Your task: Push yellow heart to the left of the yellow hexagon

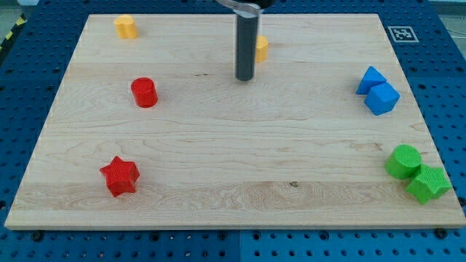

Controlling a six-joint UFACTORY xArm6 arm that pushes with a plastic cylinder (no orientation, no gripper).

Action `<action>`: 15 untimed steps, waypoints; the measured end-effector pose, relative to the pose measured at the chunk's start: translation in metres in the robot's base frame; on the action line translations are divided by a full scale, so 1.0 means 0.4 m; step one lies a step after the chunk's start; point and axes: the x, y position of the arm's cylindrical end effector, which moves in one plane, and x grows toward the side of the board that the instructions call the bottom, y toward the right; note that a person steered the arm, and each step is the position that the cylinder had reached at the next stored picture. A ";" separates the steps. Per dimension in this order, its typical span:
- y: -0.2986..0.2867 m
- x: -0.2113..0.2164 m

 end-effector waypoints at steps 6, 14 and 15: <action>-0.747 -0.168; -0.406 -0.235; -0.470 -0.230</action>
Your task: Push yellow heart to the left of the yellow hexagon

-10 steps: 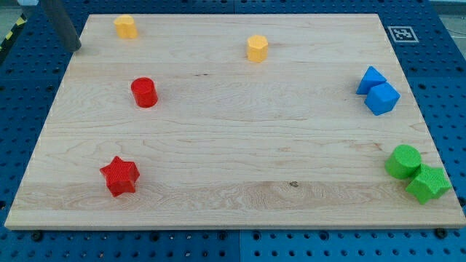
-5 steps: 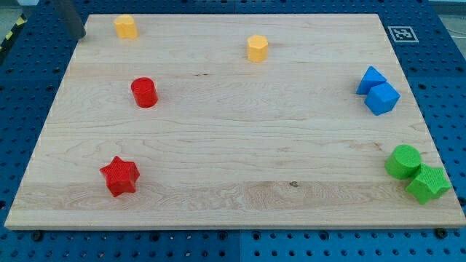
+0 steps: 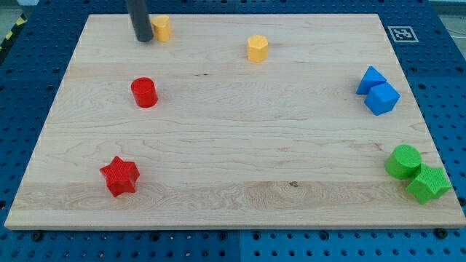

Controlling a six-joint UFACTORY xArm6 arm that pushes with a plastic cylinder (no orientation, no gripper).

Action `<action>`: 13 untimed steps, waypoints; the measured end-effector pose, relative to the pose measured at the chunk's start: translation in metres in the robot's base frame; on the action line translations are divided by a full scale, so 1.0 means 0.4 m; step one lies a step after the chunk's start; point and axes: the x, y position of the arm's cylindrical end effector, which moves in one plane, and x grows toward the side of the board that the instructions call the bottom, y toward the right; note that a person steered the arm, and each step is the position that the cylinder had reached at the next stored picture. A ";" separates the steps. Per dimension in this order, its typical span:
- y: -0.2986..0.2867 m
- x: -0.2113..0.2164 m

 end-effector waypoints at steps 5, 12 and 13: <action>0.221 -0.011; 0.450 0.063; 0.334 0.063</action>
